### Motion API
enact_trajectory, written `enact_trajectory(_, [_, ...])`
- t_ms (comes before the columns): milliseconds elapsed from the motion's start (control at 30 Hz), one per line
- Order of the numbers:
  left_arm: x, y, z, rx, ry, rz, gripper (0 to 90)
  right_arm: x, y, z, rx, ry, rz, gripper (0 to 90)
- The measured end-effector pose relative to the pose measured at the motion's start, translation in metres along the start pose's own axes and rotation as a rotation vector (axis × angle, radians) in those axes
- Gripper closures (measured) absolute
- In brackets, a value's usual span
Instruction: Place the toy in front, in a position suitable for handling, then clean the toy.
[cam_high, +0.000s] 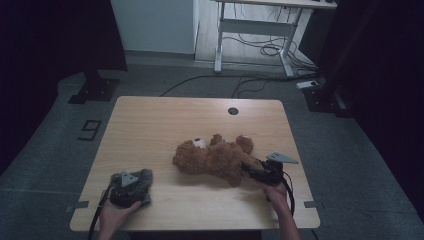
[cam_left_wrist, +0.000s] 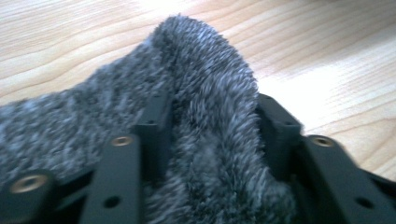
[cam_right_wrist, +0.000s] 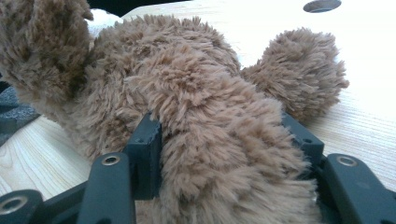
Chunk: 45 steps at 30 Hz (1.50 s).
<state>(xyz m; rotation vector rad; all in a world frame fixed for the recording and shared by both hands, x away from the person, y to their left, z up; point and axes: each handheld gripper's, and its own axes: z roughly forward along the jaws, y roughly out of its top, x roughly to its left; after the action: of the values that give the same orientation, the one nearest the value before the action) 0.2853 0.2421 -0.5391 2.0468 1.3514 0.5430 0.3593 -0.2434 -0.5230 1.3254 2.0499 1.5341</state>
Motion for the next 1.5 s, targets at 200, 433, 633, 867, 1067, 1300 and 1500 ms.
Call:
enact_trajectory(200, [-0.003,0.000,0.002,-0.029,0.028,0.006,71.4,0.000,-0.002,0.000,-0.006,0.001,0.005,43.1])
enact_trajectory(433, [0.013,-0.002,-0.007,-0.131,-0.101,-0.068,76.2,0.000,-0.004,-0.001,-0.011,0.002,0.002,43.0])
enact_trajectory(633, [0.014,0.002,-0.020,-0.210,-0.148,-0.087,76.4,0.000,-0.004,-0.001,-0.013,-0.002,0.002,43.0])
enact_trajectory(867, [0.016,0.006,-0.031,-0.288,-0.230,-0.114,77.5,0.000,-0.004,-0.001,-0.014,0.000,-0.002,43.0])
enact_trajectory(1067, [0.013,0.008,-0.034,-0.303,-0.243,-0.110,77.8,0.000,-0.005,-0.001,-0.016,-0.005,-0.001,43.0])
enact_trajectory(1300, [0.005,0.018,-0.040,-0.318,-0.255,-0.080,77.6,0.002,-0.005,-0.002,-0.020,-0.010,0.001,43.1])
enact_trajectory(1500, [-0.004,0.033,-0.040,-0.328,-0.259,-0.067,77.6,0.000,-0.005,-0.001,-0.020,0.002,0.002,43.2])
